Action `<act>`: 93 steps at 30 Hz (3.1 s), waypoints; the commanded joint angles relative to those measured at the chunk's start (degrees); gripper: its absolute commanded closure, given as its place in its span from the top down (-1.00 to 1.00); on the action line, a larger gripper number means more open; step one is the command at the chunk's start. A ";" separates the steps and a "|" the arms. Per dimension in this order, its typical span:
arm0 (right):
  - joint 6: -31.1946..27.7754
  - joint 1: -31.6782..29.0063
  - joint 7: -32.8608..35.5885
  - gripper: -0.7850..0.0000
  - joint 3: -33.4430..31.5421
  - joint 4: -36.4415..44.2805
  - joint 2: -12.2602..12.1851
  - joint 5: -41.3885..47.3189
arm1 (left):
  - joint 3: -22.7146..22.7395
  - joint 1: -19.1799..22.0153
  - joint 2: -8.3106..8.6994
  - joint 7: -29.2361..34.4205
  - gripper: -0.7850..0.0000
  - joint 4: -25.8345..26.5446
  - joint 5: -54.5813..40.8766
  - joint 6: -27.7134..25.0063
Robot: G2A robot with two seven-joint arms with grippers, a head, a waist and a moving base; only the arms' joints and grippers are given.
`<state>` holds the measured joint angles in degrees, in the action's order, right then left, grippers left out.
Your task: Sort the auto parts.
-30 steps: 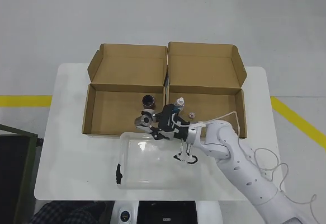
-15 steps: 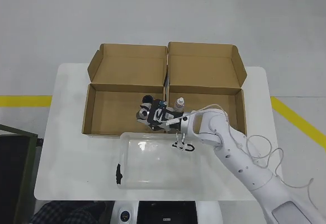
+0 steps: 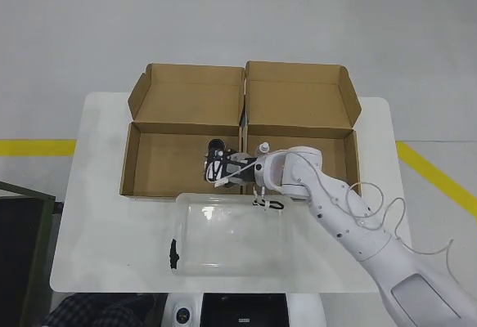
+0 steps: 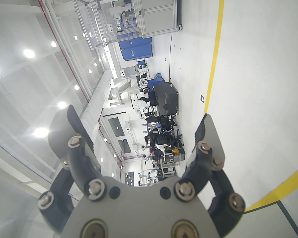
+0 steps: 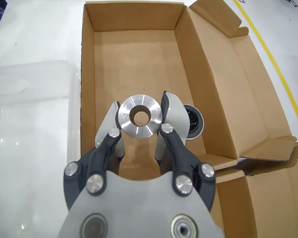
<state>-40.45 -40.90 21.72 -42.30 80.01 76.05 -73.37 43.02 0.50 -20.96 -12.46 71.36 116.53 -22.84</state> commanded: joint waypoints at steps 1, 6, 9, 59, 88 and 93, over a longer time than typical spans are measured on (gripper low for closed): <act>-1.05 0.61 0.51 -1.00 0.69 -0.72 0.23 -0.26 | 0.00 0.00 0.00 0.00 1.00 0.00 0.00 0.00; -2.35 2.14 1.39 -1.00 2.16 -3.11 0.97 -0.11 | 0.00 0.00 0.00 0.00 1.00 0.00 0.00 0.00; -2.81 3.07 2.29 -1.00 3.10 -4.42 1.46 -0.19 | 0.00 0.00 0.00 0.00 1.00 0.00 0.00 0.00; -4.81 6.73 5.63 -0.26 3.52 -8.80 4.63 -0.31 | 0.00 0.00 0.00 0.00 1.00 0.00 0.00 0.00; -1.15 -26.54 2.60 0.25 -25.34 29.85 -4.33 -3.84 | 0.00 0.00 0.00 0.00 1.00 0.00 0.00 0.00; 0.06 -35.27 -1.83 1.00 -33.27 35.15 -5.84 -7.76 | 0.00 0.00 0.00 0.00 1.00 0.00 0.00 0.00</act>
<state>-40.42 -74.49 20.82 -73.93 114.00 70.45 -80.39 43.02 0.50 -20.96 -12.46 71.36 116.53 -22.84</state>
